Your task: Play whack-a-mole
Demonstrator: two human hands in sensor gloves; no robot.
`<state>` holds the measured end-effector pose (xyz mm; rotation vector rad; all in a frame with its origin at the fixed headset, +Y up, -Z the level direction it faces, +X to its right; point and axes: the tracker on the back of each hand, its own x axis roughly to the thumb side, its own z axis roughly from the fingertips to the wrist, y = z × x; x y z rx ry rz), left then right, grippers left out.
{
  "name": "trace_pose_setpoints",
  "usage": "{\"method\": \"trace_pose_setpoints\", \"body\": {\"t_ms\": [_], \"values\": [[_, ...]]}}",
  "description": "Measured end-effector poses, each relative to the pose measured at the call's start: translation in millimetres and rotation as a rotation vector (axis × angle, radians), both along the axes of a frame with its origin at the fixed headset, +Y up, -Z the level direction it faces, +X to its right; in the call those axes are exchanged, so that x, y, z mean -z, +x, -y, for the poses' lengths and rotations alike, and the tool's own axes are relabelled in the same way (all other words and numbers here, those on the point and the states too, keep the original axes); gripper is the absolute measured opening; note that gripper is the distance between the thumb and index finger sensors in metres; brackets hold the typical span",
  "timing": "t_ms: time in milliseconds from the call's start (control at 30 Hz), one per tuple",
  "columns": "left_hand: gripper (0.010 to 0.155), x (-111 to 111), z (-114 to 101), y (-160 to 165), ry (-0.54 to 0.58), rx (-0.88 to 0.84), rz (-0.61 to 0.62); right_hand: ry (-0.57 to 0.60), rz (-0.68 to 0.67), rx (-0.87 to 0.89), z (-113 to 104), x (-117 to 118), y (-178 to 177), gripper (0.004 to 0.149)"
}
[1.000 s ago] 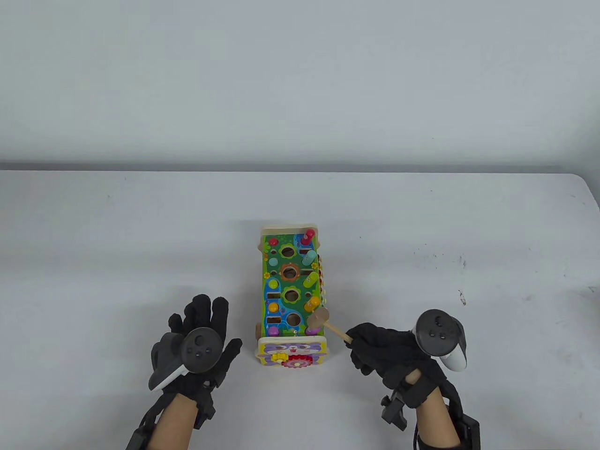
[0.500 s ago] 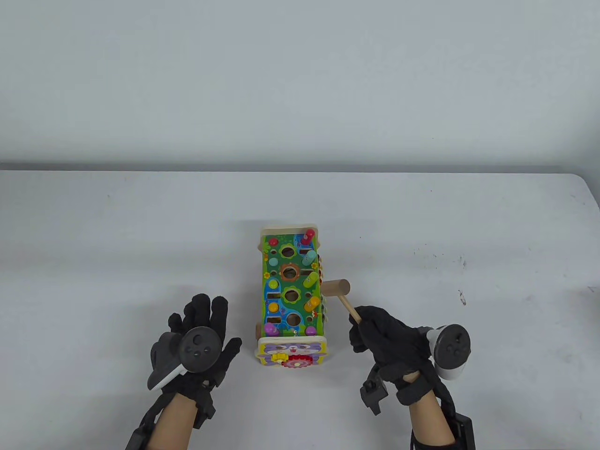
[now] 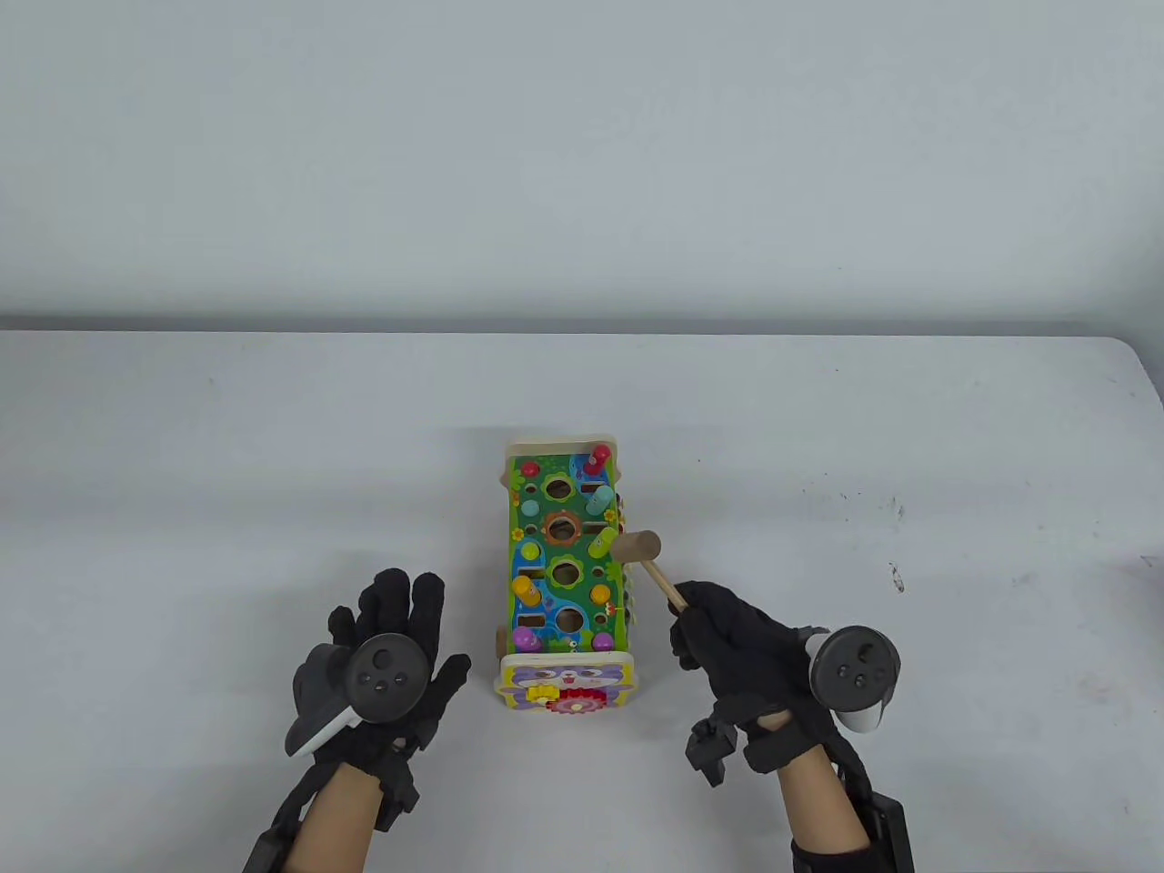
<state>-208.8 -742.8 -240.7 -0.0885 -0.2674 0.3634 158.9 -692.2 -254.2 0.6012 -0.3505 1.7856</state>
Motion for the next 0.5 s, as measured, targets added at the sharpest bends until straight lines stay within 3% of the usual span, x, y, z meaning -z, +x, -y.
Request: {"method": "trace_pose_setpoints", "body": {"t_ms": [67,167,300,333,400,500], "values": [[0.085,0,0,0,0.000,-0.002,-0.001,0.003,0.021,0.049,1,4,-1,0.045],[0.085,0,0,0,-0.003,-0.003,0.001,-0.097,0.014,0.036,12,14,-9,0.045],[0.085,0,1,1,-0.011,0.000,0.011,-0.289,0.039,-0.334,28,28,-20,0.045],[0.085,0,1,1,-0.012,0.001,0.012,-0.308,0.051,-0.355,28,29,-20,0.045],[0.085,0,1,2,-0.015,-0.001,0.015,-0.275,0.051,-0.319,24,29,-19,0.046],[0.085,1,1,2,-0.010,-0.010,0.016,-0.203,0.039,-0.130,11,28,-15,0.046]]}}
